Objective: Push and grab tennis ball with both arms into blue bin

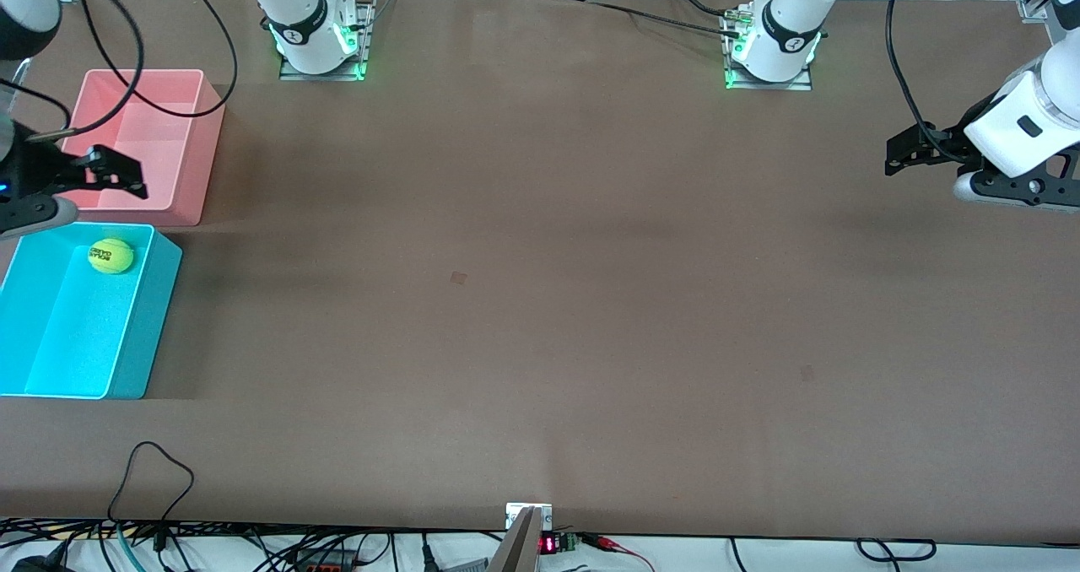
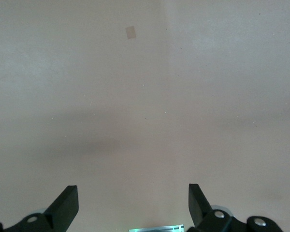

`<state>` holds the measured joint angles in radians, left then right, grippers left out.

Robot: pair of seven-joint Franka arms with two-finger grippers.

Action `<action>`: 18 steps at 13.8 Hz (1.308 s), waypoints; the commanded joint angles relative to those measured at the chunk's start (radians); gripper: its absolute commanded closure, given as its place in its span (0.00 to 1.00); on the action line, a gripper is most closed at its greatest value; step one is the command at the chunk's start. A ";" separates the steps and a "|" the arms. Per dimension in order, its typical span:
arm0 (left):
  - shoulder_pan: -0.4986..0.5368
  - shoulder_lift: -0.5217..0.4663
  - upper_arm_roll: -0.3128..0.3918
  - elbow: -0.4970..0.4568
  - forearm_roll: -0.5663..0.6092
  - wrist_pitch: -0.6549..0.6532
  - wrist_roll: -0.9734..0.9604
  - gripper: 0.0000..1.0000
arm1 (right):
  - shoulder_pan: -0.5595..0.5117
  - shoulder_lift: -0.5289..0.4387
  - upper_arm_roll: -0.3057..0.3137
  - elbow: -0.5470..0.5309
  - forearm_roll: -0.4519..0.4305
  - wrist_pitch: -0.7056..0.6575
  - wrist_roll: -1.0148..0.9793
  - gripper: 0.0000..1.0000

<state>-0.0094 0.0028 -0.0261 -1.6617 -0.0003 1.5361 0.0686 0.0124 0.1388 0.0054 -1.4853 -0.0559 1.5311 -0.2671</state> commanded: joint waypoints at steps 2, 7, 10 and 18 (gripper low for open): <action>-0.006 -0.006 -0.009 0.022 0.023 -0.013 0.014 0.00 | 0.064 -0.031 -0.007 0.002 0.016 -0.019 0.136 0.00; -0.004 -0.006 -0.015 0.022 0.023 -0.014 0.014 0.00 | 0.072 -0.036 -0.019 0.002 0.016 -0.006 0.141 0.00; -0.004 -0.006 -0.018 0.022 0.023 -0.016 0.014 0.00 | 0.054 -0.044 -0.033 0.000 0.018 -0.006 0.146 0.00; -0.004 -0.007 -0.020 0.023 0.022 -0.024 0.013 0.00 | 0.008 -0.050 -0.044 0.002 0.056 -0.006 0.151 0.00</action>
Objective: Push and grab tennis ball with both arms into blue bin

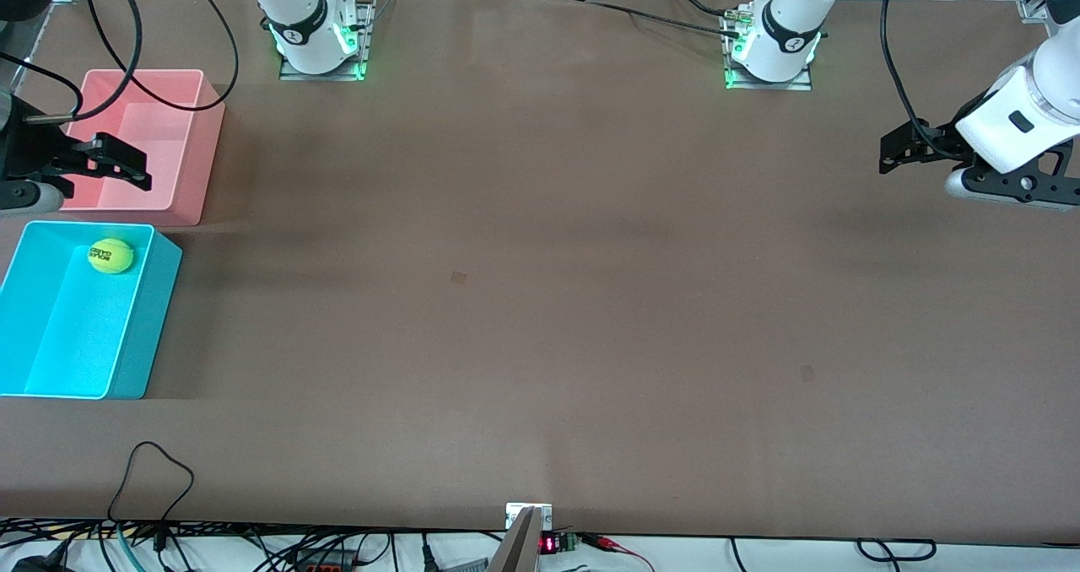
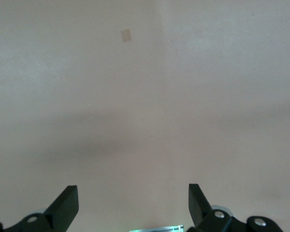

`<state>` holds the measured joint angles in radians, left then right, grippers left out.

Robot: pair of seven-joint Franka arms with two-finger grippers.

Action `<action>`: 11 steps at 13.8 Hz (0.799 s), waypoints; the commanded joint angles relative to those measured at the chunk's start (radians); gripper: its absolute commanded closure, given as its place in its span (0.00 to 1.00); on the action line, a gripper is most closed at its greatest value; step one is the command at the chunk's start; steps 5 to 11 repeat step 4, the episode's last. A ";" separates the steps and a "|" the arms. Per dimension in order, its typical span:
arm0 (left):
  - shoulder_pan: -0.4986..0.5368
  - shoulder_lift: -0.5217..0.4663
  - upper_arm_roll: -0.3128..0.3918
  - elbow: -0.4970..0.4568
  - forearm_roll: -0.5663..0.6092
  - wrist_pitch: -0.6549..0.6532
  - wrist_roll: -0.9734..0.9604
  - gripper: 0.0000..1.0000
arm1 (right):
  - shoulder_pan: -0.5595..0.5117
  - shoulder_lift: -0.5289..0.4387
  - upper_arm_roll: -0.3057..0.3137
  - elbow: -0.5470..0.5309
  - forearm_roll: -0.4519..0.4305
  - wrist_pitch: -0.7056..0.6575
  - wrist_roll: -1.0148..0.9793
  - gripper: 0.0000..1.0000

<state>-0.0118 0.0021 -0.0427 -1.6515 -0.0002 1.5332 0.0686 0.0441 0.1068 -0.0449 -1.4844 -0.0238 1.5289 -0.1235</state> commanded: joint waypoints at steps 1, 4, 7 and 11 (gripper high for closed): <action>-0.002 -0.007 -0.005 0.013 0.022 -0.031 0.011 0.00 | -0.024 -0.019 0.007 0.001 0.018 -0.004 0.007 0.00; -0.002 -0.007 -0.020 0.016 0.023 -0.028 0.011 0.00 | -0.032 -0.019 0.007 0.001 0.018 -0.004 0.005 0.00; -0.002 -0.007 -0.020 0.016 0.023 -0.028 0.011 0.00 | -0.032 -0.019 0.007 0.001 0.018 -0.004 0.005 0.00; -0.002 -0.007 -0.020 0.016 0.023 -0.028 0.011 0.00 | -0.032 -0.019 0.007 0.001 0.018 -0.004 0.005 0.00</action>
